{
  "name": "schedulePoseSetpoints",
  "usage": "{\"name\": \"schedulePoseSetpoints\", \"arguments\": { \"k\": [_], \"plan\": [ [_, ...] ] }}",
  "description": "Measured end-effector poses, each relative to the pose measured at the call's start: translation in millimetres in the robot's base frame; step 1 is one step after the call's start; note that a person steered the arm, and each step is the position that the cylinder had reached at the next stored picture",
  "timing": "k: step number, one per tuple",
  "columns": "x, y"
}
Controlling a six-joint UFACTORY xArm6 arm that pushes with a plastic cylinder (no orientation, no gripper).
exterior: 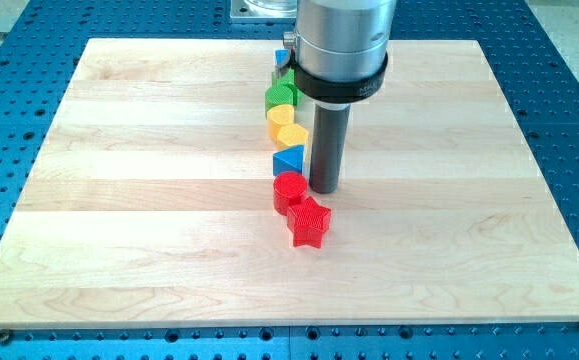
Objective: Separate the yellow blocks from each other
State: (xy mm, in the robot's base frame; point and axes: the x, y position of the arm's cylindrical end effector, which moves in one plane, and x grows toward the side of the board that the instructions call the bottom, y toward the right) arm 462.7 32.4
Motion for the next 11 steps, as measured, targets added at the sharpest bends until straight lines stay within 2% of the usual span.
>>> {"name": "schedulePoseSetpoints", "arguments": {
  "k": [1,2,3,4,5,6,7,9,10,11],
  "plan": [
    [-6,-74],
    [-3,-72],
    [-8,9],
    [-61,15],
    [-65,-60],
    [-72,-91],
    [-83,-65],
    [-126,-55],
    [-158,-101],
    [-165,-98]
  ]
}}
